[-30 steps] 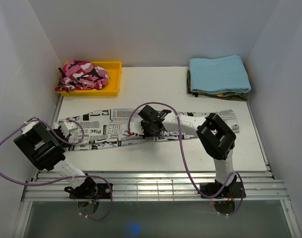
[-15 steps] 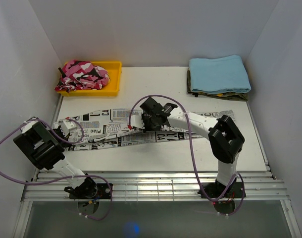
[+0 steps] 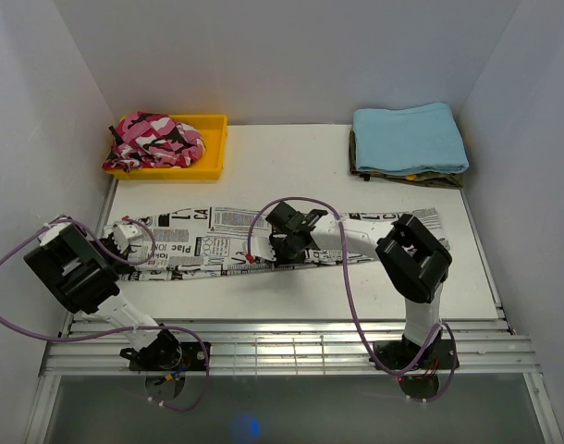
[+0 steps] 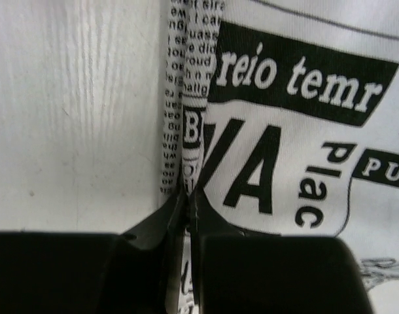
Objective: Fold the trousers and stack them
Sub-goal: Fold the trousers
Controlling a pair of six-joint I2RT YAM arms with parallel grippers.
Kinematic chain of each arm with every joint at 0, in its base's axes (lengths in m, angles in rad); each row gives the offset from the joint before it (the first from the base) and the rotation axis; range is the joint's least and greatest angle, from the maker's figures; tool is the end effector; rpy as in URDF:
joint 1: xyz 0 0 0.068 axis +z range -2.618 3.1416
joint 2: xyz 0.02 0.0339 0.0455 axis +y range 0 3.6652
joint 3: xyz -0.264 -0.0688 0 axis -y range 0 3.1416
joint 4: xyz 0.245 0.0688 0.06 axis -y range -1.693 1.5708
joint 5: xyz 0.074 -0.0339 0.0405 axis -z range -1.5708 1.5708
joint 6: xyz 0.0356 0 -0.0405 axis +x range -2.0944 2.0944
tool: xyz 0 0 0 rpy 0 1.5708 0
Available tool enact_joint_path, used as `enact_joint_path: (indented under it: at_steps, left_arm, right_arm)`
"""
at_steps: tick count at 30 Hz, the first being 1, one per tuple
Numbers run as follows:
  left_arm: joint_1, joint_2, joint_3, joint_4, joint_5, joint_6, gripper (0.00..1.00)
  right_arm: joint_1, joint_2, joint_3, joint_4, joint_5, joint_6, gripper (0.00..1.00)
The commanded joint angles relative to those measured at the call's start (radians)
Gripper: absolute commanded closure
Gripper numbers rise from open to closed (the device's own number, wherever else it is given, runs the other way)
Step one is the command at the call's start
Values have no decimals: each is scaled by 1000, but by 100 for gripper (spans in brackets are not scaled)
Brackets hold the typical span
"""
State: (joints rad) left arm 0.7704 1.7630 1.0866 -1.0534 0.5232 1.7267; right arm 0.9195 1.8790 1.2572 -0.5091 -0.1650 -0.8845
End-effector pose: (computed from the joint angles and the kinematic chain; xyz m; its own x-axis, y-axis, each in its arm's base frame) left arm 0.2151 0.1839 0.1625 -0.5420 0.6664 -0.5120 0.8025 0.5913 -0.0798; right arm 0.2261 0.3063 0.1724 0.2921 -0.8756 -0.3848 -0.9483 -0.2130 -0.2353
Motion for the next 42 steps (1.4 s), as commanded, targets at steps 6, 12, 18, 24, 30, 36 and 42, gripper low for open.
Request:
enact_joint_path:
  at_steps: [6, 12, 18, 24, 30, 36, 42]
  left_arm:
    - [41, -10, 52, 9, -49, 83, 100]
    - [110, -33, 128, -92, 1, 168, 100]
    - [141, -69, 177, -160, 63, 215, 100]
    - [155, -83, 84, -131, -15, 275, 100]
    - [156, 3, -83, 41, -149, 264, 100]
    - [156, -22, -22, 38, -39, 237, 56]
    - [116, -206, 162, -218, 158, 340, 24]
  right_arm:
    - [-16, 75, -21, 11, 76, 9, 92]
    - [-16, 80, -28, 7, 82, 16, 92]
    - [-16, 85, -24, 0, 84, 24, 92]
    - [-16, 92, -9, -14, 85, 24, 92]
    - [-16, 95, 19, -43, 67, 24, 92]
    - [-33, 8, 50, -58, 12, 85, 31]
    - [-177, -217, 100, -114, -145, 183, 17]
